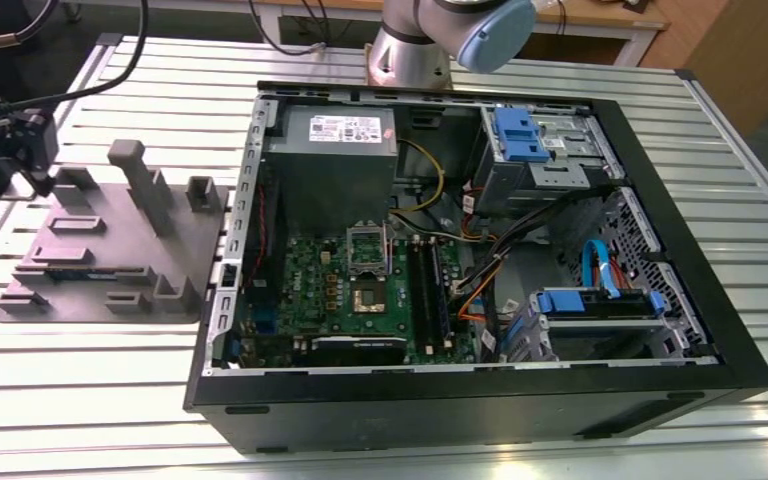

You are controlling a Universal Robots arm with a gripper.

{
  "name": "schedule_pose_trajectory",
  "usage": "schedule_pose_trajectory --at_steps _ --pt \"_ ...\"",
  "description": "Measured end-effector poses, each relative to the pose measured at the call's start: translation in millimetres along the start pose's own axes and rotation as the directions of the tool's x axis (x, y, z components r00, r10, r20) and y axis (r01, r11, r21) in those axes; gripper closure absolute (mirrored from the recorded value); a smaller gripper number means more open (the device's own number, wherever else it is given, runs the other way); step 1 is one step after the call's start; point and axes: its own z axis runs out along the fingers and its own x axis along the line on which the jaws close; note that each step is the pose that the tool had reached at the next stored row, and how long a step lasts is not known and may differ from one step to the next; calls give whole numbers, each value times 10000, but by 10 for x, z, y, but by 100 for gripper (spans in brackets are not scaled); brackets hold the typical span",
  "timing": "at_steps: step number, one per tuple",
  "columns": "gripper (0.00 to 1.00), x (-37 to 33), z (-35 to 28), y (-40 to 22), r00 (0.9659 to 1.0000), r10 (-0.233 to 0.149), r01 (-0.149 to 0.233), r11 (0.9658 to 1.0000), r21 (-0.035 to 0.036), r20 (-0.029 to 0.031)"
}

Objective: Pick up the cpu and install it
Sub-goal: 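Pick up the cpu and move it towards the insertion slot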

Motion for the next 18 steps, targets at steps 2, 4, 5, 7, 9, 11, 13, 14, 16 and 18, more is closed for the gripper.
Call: schedule_pose_trajectory --at_steps 2,4,5,7,9,11,13,14,16,18 --pt "53 0 -13 0 10000 0 0 10000 0 0" --pt "53 0 -27 1 10000 0 0 10000 0 0" --pt "53 0 -34 1 10000 0 0 10000 0 0" --pt "53 0 -46 1 10000 0 0 10000 0 1" --pt "53 0 -54 2 10000 0 0 10000 -1 1" --pt "53 0 -62 2 10000 0 0 10000 0 0" --pt "53 0 -68 2 10000 0 0 10000 1 0" --pt "53 1 -73 2 10000 0 0 10000 1 -1" --pt "53 1 -82 2 10000 0 0 10000 0 -1" --pt "53 0 -92 3 10000 0 0 10000 0 1"
